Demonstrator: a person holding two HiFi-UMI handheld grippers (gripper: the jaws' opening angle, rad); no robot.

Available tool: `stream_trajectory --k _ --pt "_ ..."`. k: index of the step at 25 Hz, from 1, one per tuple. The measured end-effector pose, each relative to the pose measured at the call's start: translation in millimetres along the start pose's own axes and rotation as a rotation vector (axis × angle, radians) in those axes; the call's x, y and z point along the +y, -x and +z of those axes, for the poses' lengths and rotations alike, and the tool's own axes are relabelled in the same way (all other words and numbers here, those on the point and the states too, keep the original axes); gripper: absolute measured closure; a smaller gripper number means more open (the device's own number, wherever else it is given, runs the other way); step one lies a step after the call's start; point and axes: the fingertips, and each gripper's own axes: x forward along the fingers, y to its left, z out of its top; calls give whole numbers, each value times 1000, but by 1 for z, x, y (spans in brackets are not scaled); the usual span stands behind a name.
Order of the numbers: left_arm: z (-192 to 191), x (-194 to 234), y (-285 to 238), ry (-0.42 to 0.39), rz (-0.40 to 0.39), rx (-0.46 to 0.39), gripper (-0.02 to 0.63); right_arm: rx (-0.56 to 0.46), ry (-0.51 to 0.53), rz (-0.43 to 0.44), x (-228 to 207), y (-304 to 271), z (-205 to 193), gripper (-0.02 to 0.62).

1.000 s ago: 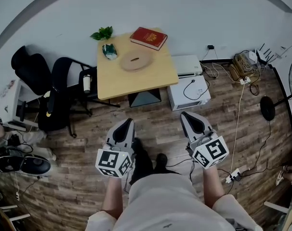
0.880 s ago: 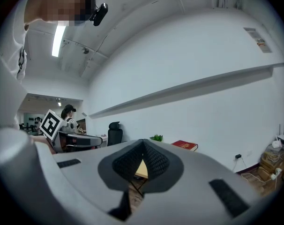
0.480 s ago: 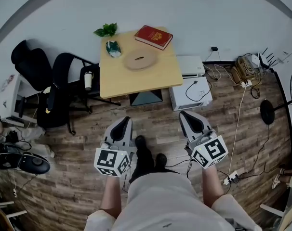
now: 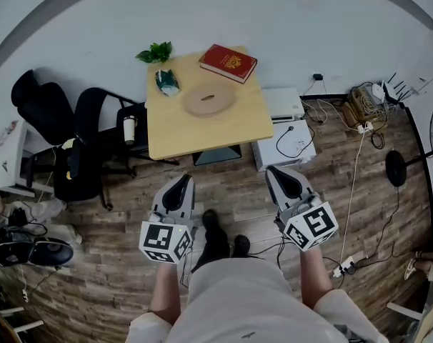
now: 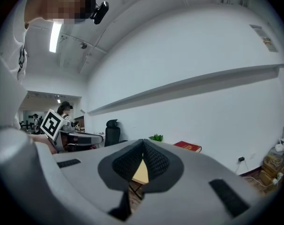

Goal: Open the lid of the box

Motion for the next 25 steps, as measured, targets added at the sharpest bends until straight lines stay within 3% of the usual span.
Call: stream_trajectory --k 9,21,25 --pt "8 36 -40 4 -14 11 589 13 -5 -16 -22 -48 4 595" --pt "22 89 -57 6 1 -15 589 17 11 -20 -18 -100 16 591" --pt "25 106 -62 10 3 -19 586 30 15 -38 -16 -114 17 552"
